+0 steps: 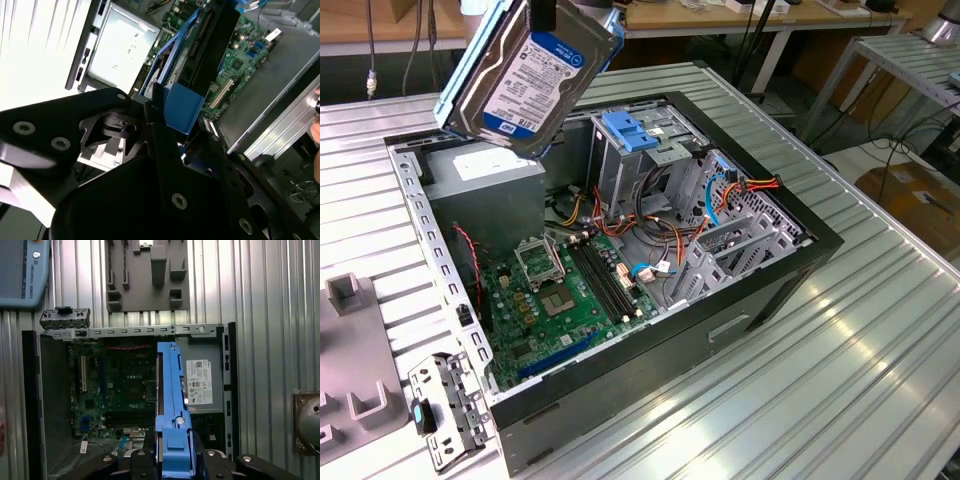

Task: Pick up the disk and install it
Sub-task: 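Insert the disk into the insertion slot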

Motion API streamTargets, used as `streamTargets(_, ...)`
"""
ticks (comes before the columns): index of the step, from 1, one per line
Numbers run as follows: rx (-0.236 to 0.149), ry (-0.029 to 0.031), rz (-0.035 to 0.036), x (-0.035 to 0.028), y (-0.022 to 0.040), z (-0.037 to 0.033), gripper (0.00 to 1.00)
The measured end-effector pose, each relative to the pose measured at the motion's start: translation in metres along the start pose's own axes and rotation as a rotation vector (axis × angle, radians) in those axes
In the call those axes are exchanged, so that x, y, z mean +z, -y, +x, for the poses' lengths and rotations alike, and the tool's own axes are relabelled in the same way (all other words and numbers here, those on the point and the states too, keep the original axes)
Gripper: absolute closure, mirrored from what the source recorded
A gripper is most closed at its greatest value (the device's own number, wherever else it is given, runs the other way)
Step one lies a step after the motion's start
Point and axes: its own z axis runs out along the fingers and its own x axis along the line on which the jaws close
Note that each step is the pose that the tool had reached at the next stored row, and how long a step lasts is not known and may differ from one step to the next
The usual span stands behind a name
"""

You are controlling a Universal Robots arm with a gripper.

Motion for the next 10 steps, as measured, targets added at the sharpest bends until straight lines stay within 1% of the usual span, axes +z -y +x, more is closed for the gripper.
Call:
streamTargets(1, 0.0, 0.0009, 0.0186, 0.0, 0.0, 0.0, 0.63)
streamTargets(2, 0.001, 0.0027, 0.0573, 0.0, 0.0, 0.0, 0.63)
streamTargets(3, 0.001, 0.004, 0.0878, 0.0, 0.0, 0.0, 0.63)
streamTargets(4, 0.001, 0.0057, 0.1227, 0.0, 0.0, 0.0, 0.63)
streamTargets(5, 0.002, 0.0077, 0.1662, 0.0, 0.0, 0.0, 0.63)
streamTargets(6, 0.002, 0.009, 0.1905, 0.0, 0.0, 0.0, 0.63)
streamTargets(7, 0.003, 0.0097, 0.2081, 0.0, 0.0, 0.0001, 0.63)
streamTargets(8, 0.003, 0.0111, 0.233, 0.0, 0.0, 0.0008, 0.63)
streamTargets(9, 0.003, 0.0119, 0.2504, 0.0, 0.0001, 0.0021, 0.63)
streamTargets(10, 0.003, 0.0147, 0.2673, 0.0002, 0.0002, 0.0055, 0.63)
